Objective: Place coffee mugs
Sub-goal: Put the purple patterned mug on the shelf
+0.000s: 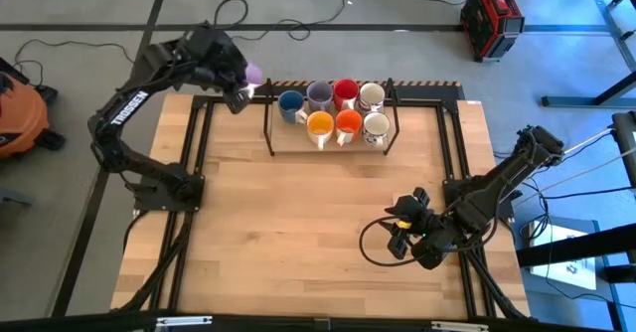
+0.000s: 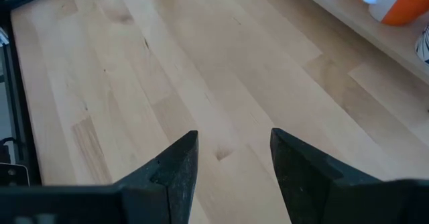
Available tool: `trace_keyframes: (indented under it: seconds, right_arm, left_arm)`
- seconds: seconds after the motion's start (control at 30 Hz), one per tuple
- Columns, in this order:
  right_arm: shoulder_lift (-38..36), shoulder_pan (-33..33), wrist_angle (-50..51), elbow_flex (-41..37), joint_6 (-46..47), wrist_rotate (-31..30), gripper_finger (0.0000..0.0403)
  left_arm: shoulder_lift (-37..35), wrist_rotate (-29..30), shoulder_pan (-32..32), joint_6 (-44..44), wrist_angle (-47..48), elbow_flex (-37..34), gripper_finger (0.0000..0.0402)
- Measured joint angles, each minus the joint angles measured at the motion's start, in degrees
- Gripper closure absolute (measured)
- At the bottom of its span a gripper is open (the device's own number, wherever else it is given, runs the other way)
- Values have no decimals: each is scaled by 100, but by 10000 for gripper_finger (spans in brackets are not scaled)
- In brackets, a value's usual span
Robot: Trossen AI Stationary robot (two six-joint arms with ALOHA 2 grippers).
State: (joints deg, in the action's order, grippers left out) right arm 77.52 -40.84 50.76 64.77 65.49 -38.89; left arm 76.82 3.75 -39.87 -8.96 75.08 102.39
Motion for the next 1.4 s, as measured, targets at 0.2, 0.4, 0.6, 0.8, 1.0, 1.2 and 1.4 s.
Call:
trace_keyframes:
  seconds: [0.2,0.4,0.6,0.8,1.0,1.2,1.4]
  right_arm:
    - [1,-1,15,0,-63,5,228]
    - [0,0,0,0,-113,57,228]
    - [0,-1,-15,0,-100,100,228]
    - [0,-1,-38,0,-88,99,228]
    - [0,0,-67,0,-83,127,228]
    - [0,-1,-70,0,-84,159,228]
    - [0,-1,-72,0,-84,162,228]
  left_arm:
    - [66,-33,815,436,-189,57,389]
    - [439,12,1528,741,-227,56,389]
    - [948,275,1977,849,-227,56,389]
    - [1572,248,2137,889,-227,55,389]
    - [2168,258,2108,904,-155,55,389]
    - [2668,37,1996,943,-140,55,390]
    - [3031,-26,1995,898,-196,55,390]
